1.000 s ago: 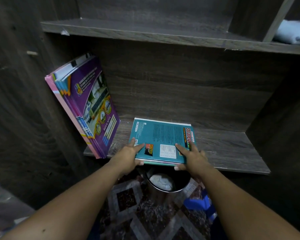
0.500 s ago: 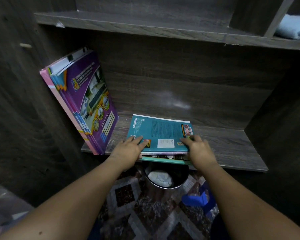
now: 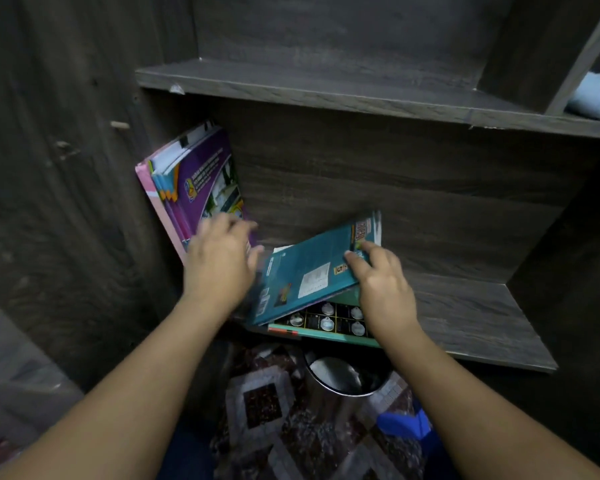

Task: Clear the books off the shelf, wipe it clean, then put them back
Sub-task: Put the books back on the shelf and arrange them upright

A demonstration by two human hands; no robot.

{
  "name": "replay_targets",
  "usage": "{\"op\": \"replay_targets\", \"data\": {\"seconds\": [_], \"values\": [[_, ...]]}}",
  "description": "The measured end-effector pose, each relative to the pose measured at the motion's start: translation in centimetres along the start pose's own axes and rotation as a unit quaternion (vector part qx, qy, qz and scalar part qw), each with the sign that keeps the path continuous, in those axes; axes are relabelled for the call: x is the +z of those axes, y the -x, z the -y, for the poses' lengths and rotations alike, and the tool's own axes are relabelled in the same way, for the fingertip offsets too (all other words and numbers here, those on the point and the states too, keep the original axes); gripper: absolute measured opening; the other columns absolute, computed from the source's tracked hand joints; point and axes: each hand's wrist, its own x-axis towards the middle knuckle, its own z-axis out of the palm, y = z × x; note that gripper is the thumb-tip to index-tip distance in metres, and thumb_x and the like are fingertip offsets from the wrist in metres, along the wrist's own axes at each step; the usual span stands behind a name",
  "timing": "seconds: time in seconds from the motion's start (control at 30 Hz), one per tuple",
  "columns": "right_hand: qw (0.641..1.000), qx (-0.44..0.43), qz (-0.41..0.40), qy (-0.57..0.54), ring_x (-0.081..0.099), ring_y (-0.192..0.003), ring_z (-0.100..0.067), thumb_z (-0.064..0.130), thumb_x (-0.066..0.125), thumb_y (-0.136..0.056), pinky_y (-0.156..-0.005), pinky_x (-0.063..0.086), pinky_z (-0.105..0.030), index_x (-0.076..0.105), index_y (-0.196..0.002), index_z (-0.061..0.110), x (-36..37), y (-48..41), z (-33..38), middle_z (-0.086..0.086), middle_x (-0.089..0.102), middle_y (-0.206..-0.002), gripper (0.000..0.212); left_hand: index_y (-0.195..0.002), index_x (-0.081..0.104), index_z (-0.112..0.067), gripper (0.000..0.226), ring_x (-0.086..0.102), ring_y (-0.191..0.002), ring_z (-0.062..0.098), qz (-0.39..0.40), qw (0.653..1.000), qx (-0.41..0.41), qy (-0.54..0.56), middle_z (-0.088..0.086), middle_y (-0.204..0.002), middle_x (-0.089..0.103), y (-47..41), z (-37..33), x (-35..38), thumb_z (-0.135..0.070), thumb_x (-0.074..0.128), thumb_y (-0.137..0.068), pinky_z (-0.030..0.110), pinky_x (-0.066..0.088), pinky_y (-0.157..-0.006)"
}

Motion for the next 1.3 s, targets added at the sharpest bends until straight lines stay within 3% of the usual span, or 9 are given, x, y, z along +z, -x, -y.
{"op": "replay_targets", "data": {"seconds": [0.17,0.47,0.57,0.7,0.77,0.83,1.03,1.17,1.3], "values": [[0.999,-0.039,-0.006,0.028,0.056,-0.106,-0.039,-0.003,0.081,-0.061,-0.068,0.056,-0.042,0.067,-0.111,0.006,-0.6,-2.3,4.0,-0.016,0.059,-0.12,0.053,-0.126,0.057,-0.007,0.044,0.04,-0.112,0.038,-0.167,0.984,-0.058,0.03,0.019,-0.122,0.047,-0.1,3.1,-2.7,-0.011,0.067,-0.083,0.049,0.045,-0.089],[0.99,-0.122,0.069,-0.011,0.022,-0.136,-0.034,0.001,0.063,-0.079,-0.084,0.053,-0.043,0.05,-0.134,0.01,-2.9,-5.2,8.4,-0.013,0.025,-0.151,0.057,-0.134,0.048,0.004,0.052,0.046,-0.122,0.033,-0.195,0.973,-0.02,0.125,0.022,-0.129,0.044,0.0,5.7,-3.6,0.002,0.062,-0.083,0.044,0.042,-0.104],[0.978,-0.159,0.087,-0.104,0.017,-0.144,-0.033,0.008,0.066,-0.08,-0.105,0.042,-0.047,0.034,-0.147,0.023,-2.9,-6.1,9.7,-0.009,0.015,-0.158,0.076,-0.132,0.05,0.005,0.049,0.046,-0.121,0.026,-0.215,0.961,-0.029,0.174,0.022,-0.126,0.046,0.0,5.8,-3.4,0.004,0.061,-0.084,0.037,0.039,-0.106],[0.95,-0.175,0.109,-0.235,0.054,-0.119,-0.029,0.002,0.061,-0.082,-0.081,0.053,-0.035,-0.004,-0.15,0.043,-2.8,-6.3,10.5,0.001,-0.005,-0.162,0.103,-0.133,0.049,0.006,0.05,0.05,-0.12,0.029,-0.22,0.956,-0.021,0.196,0.023,-0.125,0.047,0.0,5.9,-2.9,0.008,0.058,-0.084,0.039,0.04,-0.106],[0.939,-0.153,0.121,-0.283,0.057,-0.115,-0.03,0.004,0.059,-0.083,-0.086,0.053,-0.04,-0.014,-0.149,0.043,-2.1,-6.3,10.9,0.004,-0.003,-0.162,0.105,-0.133,0.049,0.007,0.048,0.05,-0.119,0.028,-0.227,0.954,-0.017,0.198,0.023,-0.125,0.047,-0.1,5.9,-2.8,0.007,0.057,-0.085,0.039,0.04,-0.106],[0.935,-0.128,0.139,-0.301,0.043,-0.132,-0.022,0.008,0.057,-0.086,-0.105,0.042,-0.034,-0.013,-0.151,0.035,-1.2,-6.3,11.2,0.003,0.006,-0.162,0.099,-0.132,0.05,0.008,0.045,0.048,-0.12,0.026,-0.232,0.952,-0.015,0.201,0.024,-0.124,0.048,0.0,5.8,-2.9,0.0,0.056,-0.089,0.034,0.039,-0.107],[0.938,-0.133,0.205,-0.246,0.025,-0.143,-0.013,0.004,0.05,-0.088,-0.112,0.017,-0.017,0.005,-0.153,0.038,0.3,-6.5,10.5,0.004,0.021,-0.159,0.086,-0.137,0.048,-0.002,0.074,0.043,-0.124,0.027,-0.185,0.969,0.003,0.165,0.018,-0.129,0.044,0.0,5.9,-3.1,-0.048,0.069,-0.083,0.027,0.032,-0.108],[0.94,-0.163,0.241,-0.176,0.017,-0.147,-0.023,0.007,0.046,-0.088,-0.12,0.017,-0.041,0.011,-0.151,0.041,1.2,-6.7,10.3,-0.007,0.021,-0.159,0.08,-0.124,0.063,-0.01,0.059,0.049,-0.11,0.028,-0.194,0.97,0.018,0.144,0.017,-0.126,0.045,-0.4,6.2,-2.8,-0.039,0.077,-0.075,0.026,0.037,-0.098],[0.946,-0.161,0.233,-0.159,0.02,-0.145,-0.022,0.008,0.045,-0.092,-0.118,0.016,-0.034,0.019,-0.152,0.037,0.6,-6.5,10.5,-0.005,0.025,-0.157,0.072,-0.114,0.068,-0.007,0.042,0.05,-0.101,0.028,-0.191,0.971,0.012,0.145,0.018,-0.123,0.045,-0.4,6.4,-2.5,-0.028,0.074,-0.078,0.032,0.043,-0.093]]}}
